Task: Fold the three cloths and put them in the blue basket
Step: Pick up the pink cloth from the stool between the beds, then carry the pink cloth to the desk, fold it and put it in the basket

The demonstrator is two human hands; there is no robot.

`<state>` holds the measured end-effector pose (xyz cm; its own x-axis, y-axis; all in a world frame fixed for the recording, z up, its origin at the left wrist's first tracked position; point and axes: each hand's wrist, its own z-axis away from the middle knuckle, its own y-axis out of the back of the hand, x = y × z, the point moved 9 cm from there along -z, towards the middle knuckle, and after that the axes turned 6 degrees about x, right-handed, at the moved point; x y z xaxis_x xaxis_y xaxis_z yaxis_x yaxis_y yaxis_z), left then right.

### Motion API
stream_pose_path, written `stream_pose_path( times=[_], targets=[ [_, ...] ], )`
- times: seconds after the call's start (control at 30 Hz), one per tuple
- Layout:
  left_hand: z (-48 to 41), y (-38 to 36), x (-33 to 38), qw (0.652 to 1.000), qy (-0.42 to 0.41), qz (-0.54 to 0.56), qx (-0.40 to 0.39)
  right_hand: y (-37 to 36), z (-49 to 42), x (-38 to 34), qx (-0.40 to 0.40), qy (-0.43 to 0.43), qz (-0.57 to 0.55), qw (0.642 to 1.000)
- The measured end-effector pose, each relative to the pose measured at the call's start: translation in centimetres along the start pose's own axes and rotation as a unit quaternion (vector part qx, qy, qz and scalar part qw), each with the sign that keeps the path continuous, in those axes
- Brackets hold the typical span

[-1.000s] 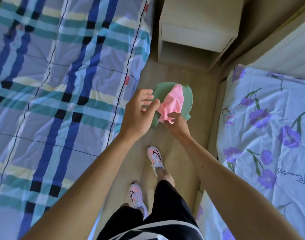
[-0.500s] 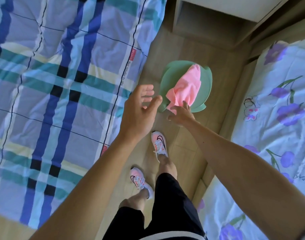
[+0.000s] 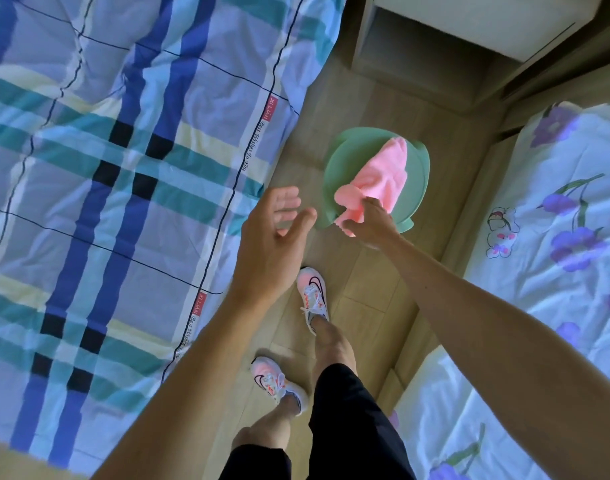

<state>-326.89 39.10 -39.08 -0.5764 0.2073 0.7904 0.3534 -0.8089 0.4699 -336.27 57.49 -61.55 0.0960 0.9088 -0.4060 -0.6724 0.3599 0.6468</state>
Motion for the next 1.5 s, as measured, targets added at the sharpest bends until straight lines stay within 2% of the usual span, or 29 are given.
stream_pose_path(
  times=[0.1, 0.3, 0.43, 0.6, 0.8, 0.9, 1.13, 1.23, 1.4, 1.5],
  targets=[
    [0.7, 1.5, 1.3, 1.000, -0.004, 0.023, 0.013, 3.6, 2.0, -2.3, 0.046, 0.029, -0.050, 0.997],
    [2.8, 7.4, 4.4, 0.997, -0.042, 0.052, 0.047, 9.5, 9.3, -9.1, 0.102, 0.138, -0.029, 0.985],
    [5.4, 12.8, 5.5, 0.992, -0.063, 0.070, 0.079, 12.4, 15.9, -15.9, 0.110, 0.204, -0.042, 0.972],
    [9.4, 18.6, 5.4, 0.989, -0.079, 0.069, 0.104, 13.6, 24.7, -25.1, 0.077, 0.297, -0.085, 0.948],
    [15.5, 27.3, 3.3, 0.983, -0.086, 0.072, 0.147, 12.3, 38.0, -35.7, -0.019, 0.400, -0.197, 0.895],
    [19.2, 32.5, 2.0, 0.972, -0.113, 0.057, 0.198, 10.6, 44.5, -40.3, -0.050, 0.447, -0.214, 0.867],
    [30.5, 46.2, -2.3, 0.907, -0.151, 0.103, 0.380, 1.5, 60.0, -50.5, -0.160, 0.554, -0.182, 0.796],
    [36.7, 51.6, -5.5, 0.866, -0.153, 0.109, 0.463, -3.5, 67.1, -53.5, -0.222, 0.583, -0.181, 0.760],
    [48.3, 59.1, -11.6, 0.790, -0.116, 0.084, 0.596, -11.6, 76.8, -56.4, -0.293, 0.623, -0.171, 0.705],
    [55.2, 62.4, -15.5, 0.761, -0.077, 0.063, 0.641, -17.2, 82.6, -57.3, -0.348, 0.630, -0.155, 0.677]
  ],
)
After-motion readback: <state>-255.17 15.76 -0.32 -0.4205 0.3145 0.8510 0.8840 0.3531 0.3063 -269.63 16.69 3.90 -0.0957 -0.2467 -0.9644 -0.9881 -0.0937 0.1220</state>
